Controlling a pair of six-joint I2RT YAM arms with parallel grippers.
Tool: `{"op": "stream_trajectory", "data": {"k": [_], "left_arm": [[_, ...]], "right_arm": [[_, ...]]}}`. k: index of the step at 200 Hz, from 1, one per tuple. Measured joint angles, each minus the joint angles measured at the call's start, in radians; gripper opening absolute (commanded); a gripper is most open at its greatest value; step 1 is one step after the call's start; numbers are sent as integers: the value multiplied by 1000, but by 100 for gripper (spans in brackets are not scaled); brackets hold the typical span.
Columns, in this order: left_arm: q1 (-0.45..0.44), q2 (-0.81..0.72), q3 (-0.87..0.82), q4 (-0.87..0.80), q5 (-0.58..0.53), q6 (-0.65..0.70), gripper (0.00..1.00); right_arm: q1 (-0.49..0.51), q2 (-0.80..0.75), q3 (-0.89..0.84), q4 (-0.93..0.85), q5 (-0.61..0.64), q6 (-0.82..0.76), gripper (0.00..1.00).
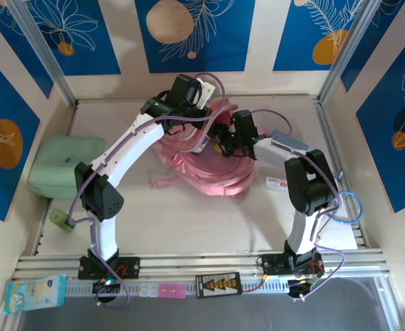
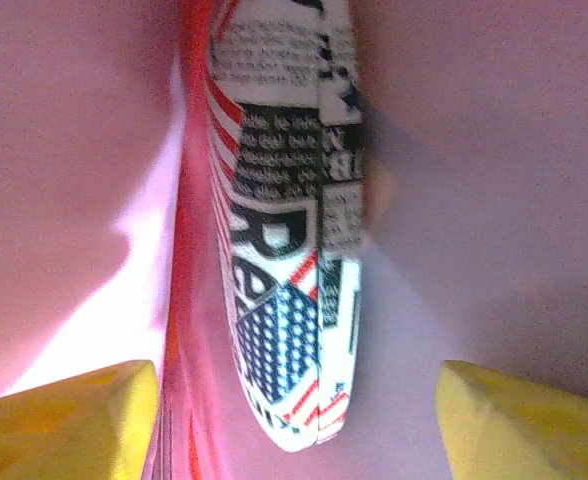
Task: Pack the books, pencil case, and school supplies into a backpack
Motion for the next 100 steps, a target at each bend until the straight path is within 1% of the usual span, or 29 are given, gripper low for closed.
{"op": "stream_trajectory", "data": {"k": [28,56,76,89,100], "left_arm": [[0,0,0,0,8,0,0],[0,0,0,0,14,0,0],[0,0,0,0,16,-6,0],[0,0,0,0,25,-14,0],[0,0,0,0,36,-24,0]], "right_arm": [[4,-27,-27,-10,4,-2,52],[24,-19,-22,-14,2,6,46],[44,24,6,1,-6,26,38],[52,64,25,26,-10,44,30],[57,103,47,51,-21,66,26]]}}
